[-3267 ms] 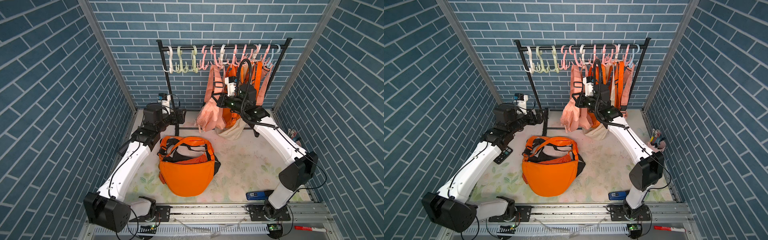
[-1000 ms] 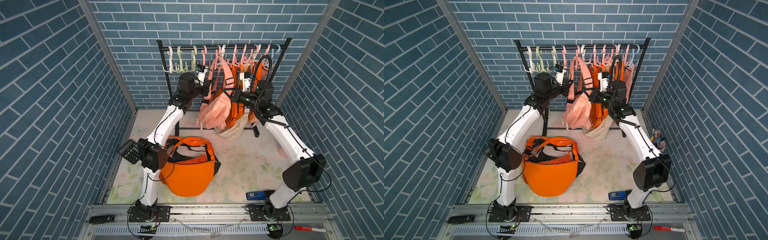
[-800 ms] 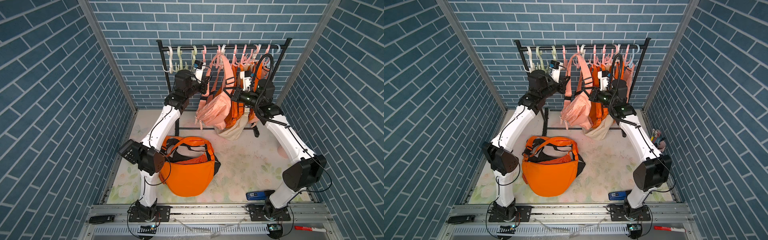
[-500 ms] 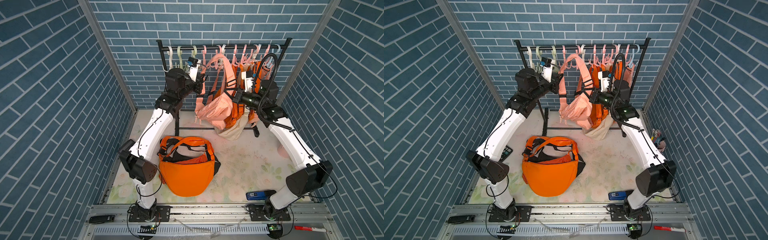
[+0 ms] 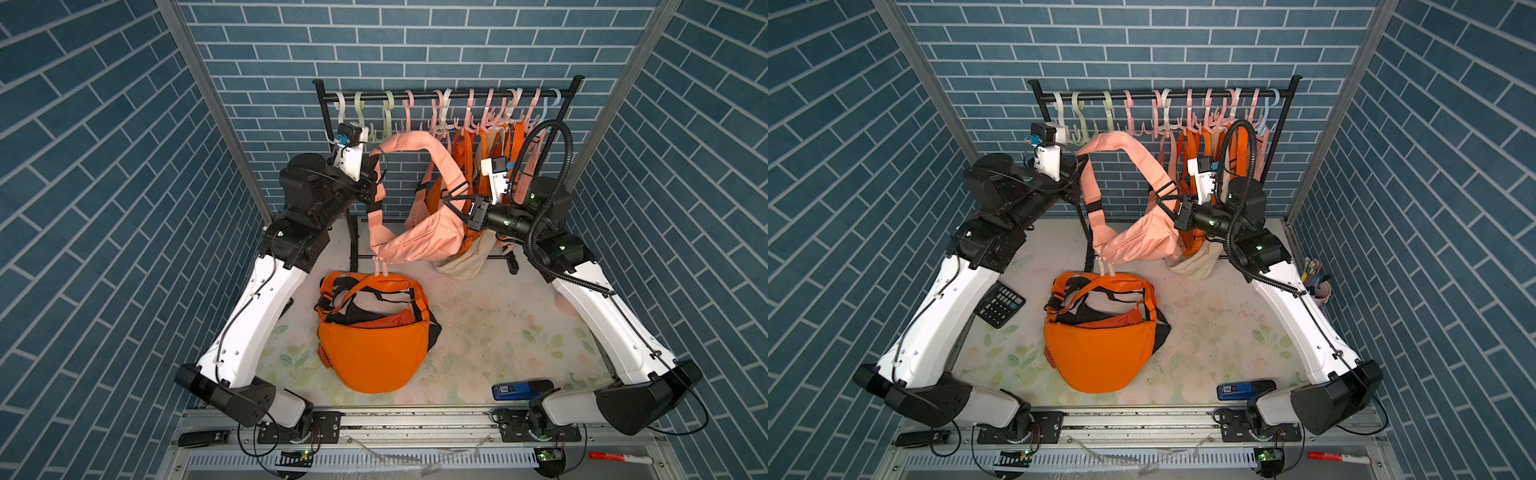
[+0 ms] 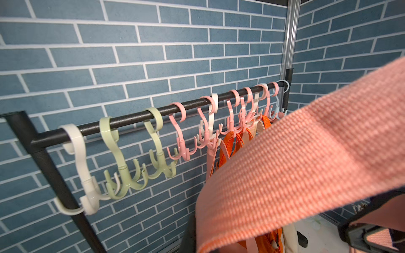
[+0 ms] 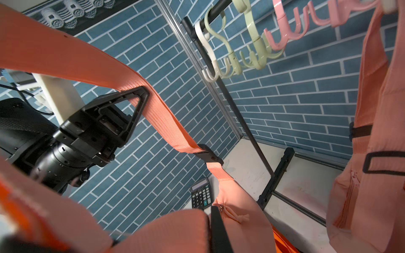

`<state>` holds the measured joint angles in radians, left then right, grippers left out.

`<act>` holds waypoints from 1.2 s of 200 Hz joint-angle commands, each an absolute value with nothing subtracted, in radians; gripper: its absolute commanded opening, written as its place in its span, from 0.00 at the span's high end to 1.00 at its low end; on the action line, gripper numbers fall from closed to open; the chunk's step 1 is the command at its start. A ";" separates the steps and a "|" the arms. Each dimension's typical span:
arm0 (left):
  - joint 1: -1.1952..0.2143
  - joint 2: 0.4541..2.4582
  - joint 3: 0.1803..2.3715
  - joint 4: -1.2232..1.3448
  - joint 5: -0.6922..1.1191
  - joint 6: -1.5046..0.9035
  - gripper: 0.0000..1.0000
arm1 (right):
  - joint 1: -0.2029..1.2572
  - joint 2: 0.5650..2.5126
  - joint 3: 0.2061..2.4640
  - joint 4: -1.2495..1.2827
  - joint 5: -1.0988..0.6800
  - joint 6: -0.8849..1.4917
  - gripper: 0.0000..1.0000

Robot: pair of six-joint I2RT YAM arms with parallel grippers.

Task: Take the bag off the hook
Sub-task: Pick up the bag from the hook, then place the bag inside the bag.

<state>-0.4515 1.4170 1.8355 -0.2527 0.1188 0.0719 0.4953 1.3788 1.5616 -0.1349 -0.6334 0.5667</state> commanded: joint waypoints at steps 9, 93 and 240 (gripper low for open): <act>-0.456 1.300 1.755 -0.265 0.044 0.080 1.00 | 0.541 1.338 1.515 -0.091 -0.697 0.528 1.00; -0.457 0.983 1.584 -0.427 -0.087 0.066 1.00 | 0.646 1.288 1.371 -0.034 -0.718 0.529 1.00; -0.456 0.503 1.412 -0.840 -0.088 0.017 1.00 | 0.968 1.151 1.092 0.013 -0.484 0.492 1.00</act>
<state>-0.4522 0.5449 1.4197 -0.7547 -0.0921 0.0338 0.9100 1.1805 1.1183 -0.0105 -0.5755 0.5407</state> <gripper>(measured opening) 0.054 0.060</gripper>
